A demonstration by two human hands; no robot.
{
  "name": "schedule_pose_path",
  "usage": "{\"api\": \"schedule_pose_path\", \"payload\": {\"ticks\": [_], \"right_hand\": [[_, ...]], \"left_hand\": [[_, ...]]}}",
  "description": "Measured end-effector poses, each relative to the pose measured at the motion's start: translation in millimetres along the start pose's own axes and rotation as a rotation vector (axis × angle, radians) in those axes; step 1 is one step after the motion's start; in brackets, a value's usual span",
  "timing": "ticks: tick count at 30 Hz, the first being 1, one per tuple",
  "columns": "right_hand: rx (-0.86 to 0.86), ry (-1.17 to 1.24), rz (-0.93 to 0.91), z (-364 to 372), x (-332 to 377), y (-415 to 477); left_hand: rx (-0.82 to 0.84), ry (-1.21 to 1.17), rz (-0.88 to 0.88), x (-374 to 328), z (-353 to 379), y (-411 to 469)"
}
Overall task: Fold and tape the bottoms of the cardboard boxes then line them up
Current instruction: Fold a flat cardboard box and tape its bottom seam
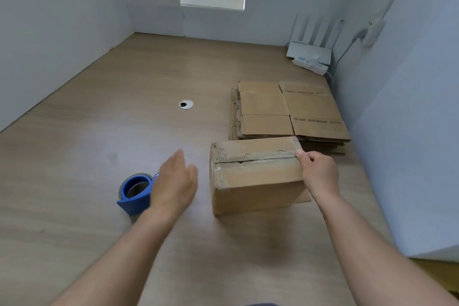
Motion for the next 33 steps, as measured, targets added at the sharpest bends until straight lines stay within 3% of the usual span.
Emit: {"api": "schedule_pose_path", "payload": {"ticks": [2,5,10,13,17,20,26,30,33], "right_hand": [[-0.007,-0.014,0.004,1.6,-1.3,0.1],[-0.017,-0.059,-0.009,2.2,-3.2,-1.2],[0.068,-0.206,0.008,-0.4,-1.3,-4.3],[0.146,-0.337,0.109,-3.1,19.8,-7.1],[0.189,-0.511,0.14,11.5,45.7,-12.2],[0.114,-0.462,0.133,16.5,36.3,-5.9],[0.059,-0.082,0.069,11.6,6.0,9.9],[0.054,-0.108,0.074,9.4,5.4,6.0],[0.156,-0.314,0.074,7.2,13.5,-4.6]], "left_hand": [[0.121,-0.283,-0.015,-40.9,14.7,-13.8],[0.144,-0.363,-0.097,-62.0,36.5,-18.7],[0.187,-0.267,-0.241,-62.1,31.7,-3.4],[0.204,-0.146,-0.297,-77.7,28.3,3.8],[0.058,-0.034,-0.283,-88.5,41.3,-0.4],[0.004,-0.015,-0.272,-83.3,46.7,1.8],[-0.026,-0.097,-0.234,-69.3,49.9,7.2],[0.012,-0.232,-0.268,-61.8,54.0,10.7],[0.099,-0.284,-0.251,-57.2,56.7,6.6]]}}
Point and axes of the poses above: each hand's wrist, its own y-axis towards the middle knuckle, its own z-axis out of the palm, x = y × z, the point moved 1 cm from there along y, towards the middle knuckle, and after that the axes turned 3 degrees about -z, right-handed, at the moved point
